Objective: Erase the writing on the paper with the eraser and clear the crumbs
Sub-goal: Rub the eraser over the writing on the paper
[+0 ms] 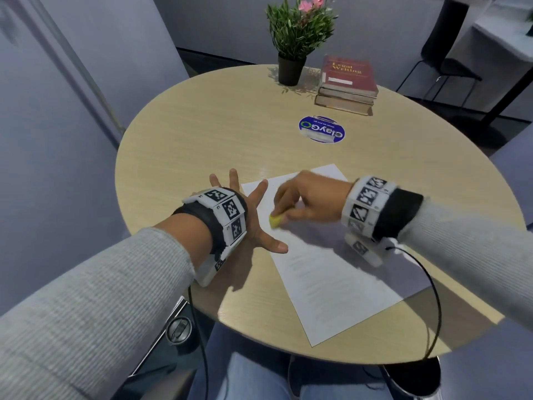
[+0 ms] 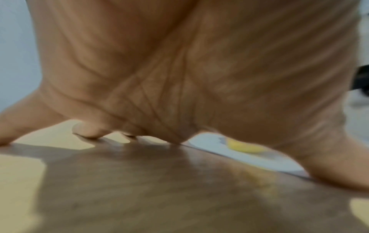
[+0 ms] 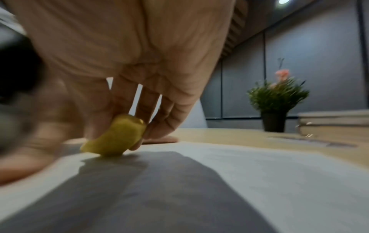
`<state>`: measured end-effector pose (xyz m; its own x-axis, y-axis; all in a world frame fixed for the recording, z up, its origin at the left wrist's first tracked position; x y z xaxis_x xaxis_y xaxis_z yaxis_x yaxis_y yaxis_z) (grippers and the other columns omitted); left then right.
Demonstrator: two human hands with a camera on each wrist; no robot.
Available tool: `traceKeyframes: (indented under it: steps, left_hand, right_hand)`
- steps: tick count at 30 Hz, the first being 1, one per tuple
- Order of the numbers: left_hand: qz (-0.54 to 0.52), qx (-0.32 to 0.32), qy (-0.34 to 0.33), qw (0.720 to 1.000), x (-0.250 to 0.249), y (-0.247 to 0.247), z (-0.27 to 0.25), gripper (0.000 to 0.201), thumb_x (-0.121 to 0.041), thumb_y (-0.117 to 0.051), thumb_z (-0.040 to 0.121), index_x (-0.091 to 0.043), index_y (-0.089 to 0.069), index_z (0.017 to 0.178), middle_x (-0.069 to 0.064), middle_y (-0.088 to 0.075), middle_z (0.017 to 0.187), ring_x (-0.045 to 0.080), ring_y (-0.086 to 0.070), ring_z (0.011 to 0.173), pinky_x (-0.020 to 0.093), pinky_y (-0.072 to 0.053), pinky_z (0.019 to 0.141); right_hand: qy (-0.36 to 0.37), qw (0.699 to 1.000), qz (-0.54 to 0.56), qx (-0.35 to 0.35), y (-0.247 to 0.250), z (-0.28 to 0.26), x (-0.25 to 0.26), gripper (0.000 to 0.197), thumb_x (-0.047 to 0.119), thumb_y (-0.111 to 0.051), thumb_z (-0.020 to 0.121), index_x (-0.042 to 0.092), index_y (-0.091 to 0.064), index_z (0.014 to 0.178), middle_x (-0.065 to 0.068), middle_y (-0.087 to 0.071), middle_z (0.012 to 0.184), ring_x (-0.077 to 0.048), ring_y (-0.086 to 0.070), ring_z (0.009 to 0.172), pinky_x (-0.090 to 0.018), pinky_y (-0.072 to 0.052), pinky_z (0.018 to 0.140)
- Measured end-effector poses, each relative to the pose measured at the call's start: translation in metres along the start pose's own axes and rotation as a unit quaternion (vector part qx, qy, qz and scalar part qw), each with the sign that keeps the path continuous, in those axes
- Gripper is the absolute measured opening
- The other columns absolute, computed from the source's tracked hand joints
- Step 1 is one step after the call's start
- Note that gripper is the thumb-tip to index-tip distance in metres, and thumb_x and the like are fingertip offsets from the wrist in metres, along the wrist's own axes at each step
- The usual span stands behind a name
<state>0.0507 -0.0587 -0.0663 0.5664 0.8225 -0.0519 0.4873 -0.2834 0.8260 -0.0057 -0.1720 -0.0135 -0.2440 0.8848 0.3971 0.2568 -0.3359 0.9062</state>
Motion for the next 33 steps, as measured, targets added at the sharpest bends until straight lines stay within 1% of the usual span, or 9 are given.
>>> traceKeyframes:
  steps: [3, 7, 9, 13, 16, 19, 25, 29, 33]
  left_hand:
    - [0.008, 0.003, 0.003, 1.0, -0.002, 0.002, -0.001, 0.15, -0.095, -0.063, 0.039, -0.047, 0.03, 0.146, 0.019, 0.041, 0.152, 0.061, 0.029, 0.135, 0.075, 0.0, 0.109]
    - [0.0, 0.014, 0.003, 1.0, -0.001, 0.004, -0.003, 0.15, -0.096, -0.063, 0.037, -0.049, 0.032, 0.143, 0.017, 0.043, 0.151, 0.059, 0.03, 0.135, 0.075, -0.002, 0.109]
    - [-0.002, 0.015, 0.001, 1.0, -0.001, 0.003, -0.004, 0.15, -0.096, -0.063, 0.037, -0.049, 0.031, 0.144, 0.016, 0.043, 0.151, 0.059, 0.03, 0.135, 0.076, -0.002, 0.109]
    - [0.0, 0.01, -0.003, 1.0, -0.001, 0.002, -0.001, 0.151, -0.096, -0.062, 0.037, -0.048, 0.03, 0.145, 0.018, 0.043, 0.151, 0.06, 0.031, 0.134, 0.076, -0.002, 0.109]
    - [-0.006, 0.011, -0.008, 1.0, 0.0, 0.002, -0.004, 0.149, -0.095, -0.064, 0.04, -0.048, 0.029, 0.145, 0.016, 0.043, 0.151, 0.059, 0.032, 0.134, 0.076, -0.002, 0.109]
    - [-0.014, 0.013, -0.013, 1.0, 0.0, 0.002, -0.004, 0.147, -0.095, -0.064, 0.039, -0.05, 0.029, 0.144, 0.014, 0.045, 0.151, 0.058, 0.033, 0.134, 0.077, -0.003, 0.108]
    - [-0.013, 0.005, -0.018, 1.0, 0.001, -0.001, 0.001, 0.149, -0.097, -0.062, 0.036, -0.051, 0.033, 0.141, 0.015, 0.046, 0.149, 0.058, 0.034, 0.133, 0.08, -0.006, 0.105]
    - [-0.009, 0.007, -0.017, 1.0, 0.002, -0.002, 0.001, 0.149, -0.098, -0.061, 0.033, -0.053, 0.031, 0.141, 0.013, 0.044, 0.151, 0.057, 0.033, 0.135, 0.08, -0.006, 0.105]
    - [0.001, 0.02, -0.018, 1.0, 0.003, 0.006, 0.002, 0.149, -0.097, -0.063, 0.034, -0.053, 0.028, 0.143, 0.012, 0.045, 0.15, 0.06, 0.029, 0.135, 0.077, -0.007, 0.107]
  right_hand:
    - [-0.011, 0.998, 0.043, 0.037, -0.005, -0.004, 0.001, 0.018, 0.032, -0.069, 0.083, 0.025, -0.076, 0.099, 0.008, -0.071, 0.094, -0.008, -0.062, 0.08, -0.018, -0.047, 0.074]
    - [-0.124, 0.99, 0.001, -0.068, 0.032, 0.013, -0.053, 0.021, 0.035, -0.069, 0.082, 0.023, -0.076, 0.098, 0.002, -0.073, 0.097, -0.008, -0.061, 0.083, -0.023, -0.048, 0.075]
    - [-0.112, 0.992, 0.028, -0.058, 0.024, 0.009, -0.046, 0.019, 0.034, -0.071, 0.081, 0.023, -0.077, 0.096, 0.005, -0.072, 0.095, -0.006, -0.062, 0.082, -0.026, -0.05, 0.077]
    - [0.018, 0.999, 0.021, 0.025, -0.014, -0.013, 0.01, 0.02, 0.033, -0.068, 0.084, 0.024, -0.075, 0.1, 0.008, -0.069, 0.099, -0.01, -0.063, 0.085, -0.021, -0.047, 0.077]
    - [-0.046, 0.998, 0.037, -0.03, 0.008, 0.0, -0.014, 0.024, 0.036, -0.068, 0.083, 0.022, -0.075, 0.101, 0.007, -0.07, 0.1, -0.007, -0.062, 0.088, -0.021, -0.046, 0.078]
    - [-0.123, 0.988, -0.009, -0.095, 0.029, 0.013, -0.045, 0.024, 0.034, -0.069, 0.082, 0.019, -0.075, 0.1, 0.002, -0.071, 0.101, -0.015, -0.062, 0.093, -0.027, -0.048, 0.08]
    - [-0.01, 1.0, -0.001, 0.004, 0.0, 0.004, 0.0, 0.02, 0.031, -0.068, 0.084, 0.021, -0.076, 0.1, 0.009, -0.069, 0.094, -0.004, -0.057, 0.074, -0.015, -0.043, 0.069]
    - [-0.117, 0.991, -0.018, -0.069, 0.031, 0.014, -0.045, 0.022, 0.034, -0.068, 0.083, 0.021, -0.075, 0.099, 0.003, -0.072, 0.099, -0.008, -0.059, 0.083, -0.021, -0.046, 0.072]
    - [-0.135, 0.99, -0.014, -0.045, 0.032, 0.018, -0.053, 0.019, 0.032, -0.069, 0.083, 0.022, -0.076, 0.097, 0.004, -0.073, 0.095, -0.008, -0.062, 0.083, -0.023, -0.049, 0.072]
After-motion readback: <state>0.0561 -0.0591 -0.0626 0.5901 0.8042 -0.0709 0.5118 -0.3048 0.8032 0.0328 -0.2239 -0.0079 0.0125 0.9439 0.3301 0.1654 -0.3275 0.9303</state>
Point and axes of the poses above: each hand's wrist, its own z-axis towards the middle knuckle, its own y-axis out of the back of the hand, x = y × z, the point moved 6 cm from there along z, towards the middle knuckle
